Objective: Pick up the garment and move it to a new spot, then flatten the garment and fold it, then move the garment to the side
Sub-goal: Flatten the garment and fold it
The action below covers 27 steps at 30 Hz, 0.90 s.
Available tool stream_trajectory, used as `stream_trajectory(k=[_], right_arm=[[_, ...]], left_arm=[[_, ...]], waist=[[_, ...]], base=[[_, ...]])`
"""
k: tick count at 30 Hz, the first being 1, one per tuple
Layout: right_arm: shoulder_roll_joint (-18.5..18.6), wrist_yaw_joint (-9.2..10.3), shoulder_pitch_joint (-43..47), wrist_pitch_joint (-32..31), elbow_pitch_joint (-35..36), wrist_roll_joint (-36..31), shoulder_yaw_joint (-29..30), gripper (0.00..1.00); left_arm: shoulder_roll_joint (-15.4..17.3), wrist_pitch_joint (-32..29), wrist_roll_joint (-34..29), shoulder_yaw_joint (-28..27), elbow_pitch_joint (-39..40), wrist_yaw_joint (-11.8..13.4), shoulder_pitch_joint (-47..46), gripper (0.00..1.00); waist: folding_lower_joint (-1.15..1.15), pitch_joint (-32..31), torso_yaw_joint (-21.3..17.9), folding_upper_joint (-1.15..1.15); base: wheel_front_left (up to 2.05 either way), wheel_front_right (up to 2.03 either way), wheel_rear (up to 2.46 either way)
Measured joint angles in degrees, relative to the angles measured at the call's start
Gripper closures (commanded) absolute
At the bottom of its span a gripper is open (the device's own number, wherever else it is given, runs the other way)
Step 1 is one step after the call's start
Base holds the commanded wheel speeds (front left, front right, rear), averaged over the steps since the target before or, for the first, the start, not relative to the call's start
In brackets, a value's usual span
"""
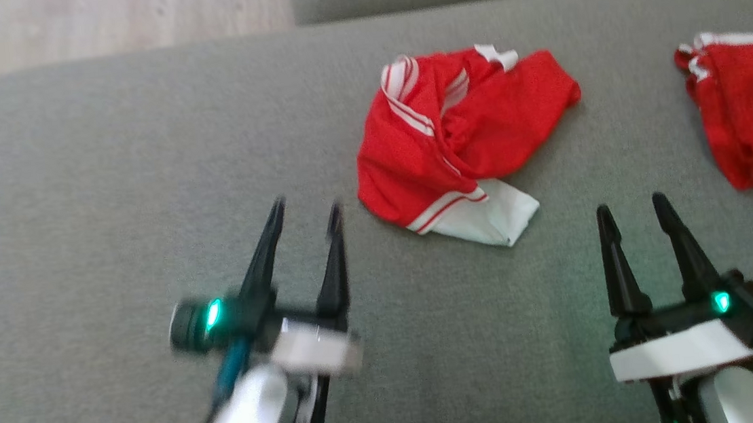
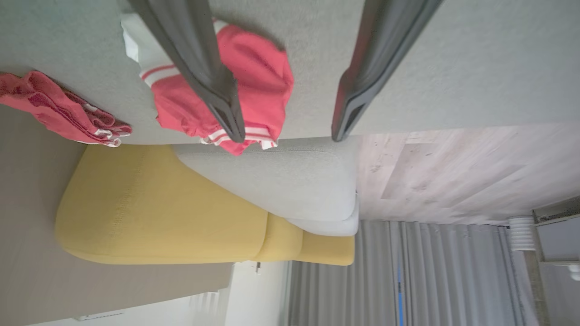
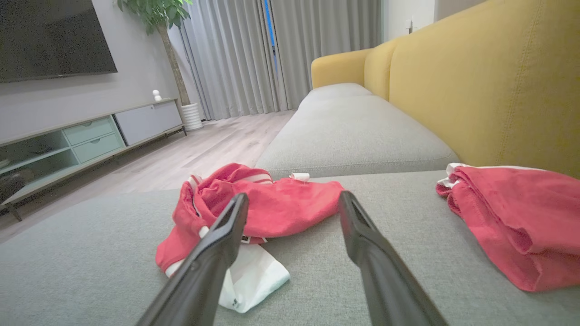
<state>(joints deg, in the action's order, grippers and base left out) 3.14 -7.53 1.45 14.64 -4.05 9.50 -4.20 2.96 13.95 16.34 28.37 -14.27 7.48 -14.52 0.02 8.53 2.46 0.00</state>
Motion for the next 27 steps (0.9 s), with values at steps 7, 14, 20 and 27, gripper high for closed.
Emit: stream_trajectory(k=[7, 14, 20, 27], right_arm=[[1.35, 0.00, -3.05, 0.00, 0.35, 0.00, -1.14, 0.00], [1.48, -0.01, -5.87, 0.00, 0.80, 0.01, -1.49, 0.00], [1.48, -0.01, -5.85, 0.00, 1.07, 0.02, -1.15, 0.00], [1.47, -0.01, -5.85, 0.00, 1.35, 0.02, -1.16, 0.00]], left_arm=[[-0.11, -5.78, 6.61, 6.41, -3.41, -0.99, -13.84, 0.00], [-0.25, -8.00, 11.28, 9.79, -8.45, -0.63, -21.59, 0.00], [-0.30, -7.73, 13.05, 10.43, -12.90, -0.41, -22.99, 0.00], [-0.31, -6.19, 14.00, 10.68, -16.34, -0.38, -24.15, 0.14]], waist=[[0.00, 5.23, -2.44, 0.00], [0.00, 9.43, -6.17, 0.00], [-0.01, 11.20, -8.30, 0.00], [-0.02, 11.84, -8.88, 0.00]], base=[[0.00, 0.00, 0.00], [0.00, 0.00, 0.00], [0.00, 0.00, 0.00], [0.00, 0.00, 0.00]])
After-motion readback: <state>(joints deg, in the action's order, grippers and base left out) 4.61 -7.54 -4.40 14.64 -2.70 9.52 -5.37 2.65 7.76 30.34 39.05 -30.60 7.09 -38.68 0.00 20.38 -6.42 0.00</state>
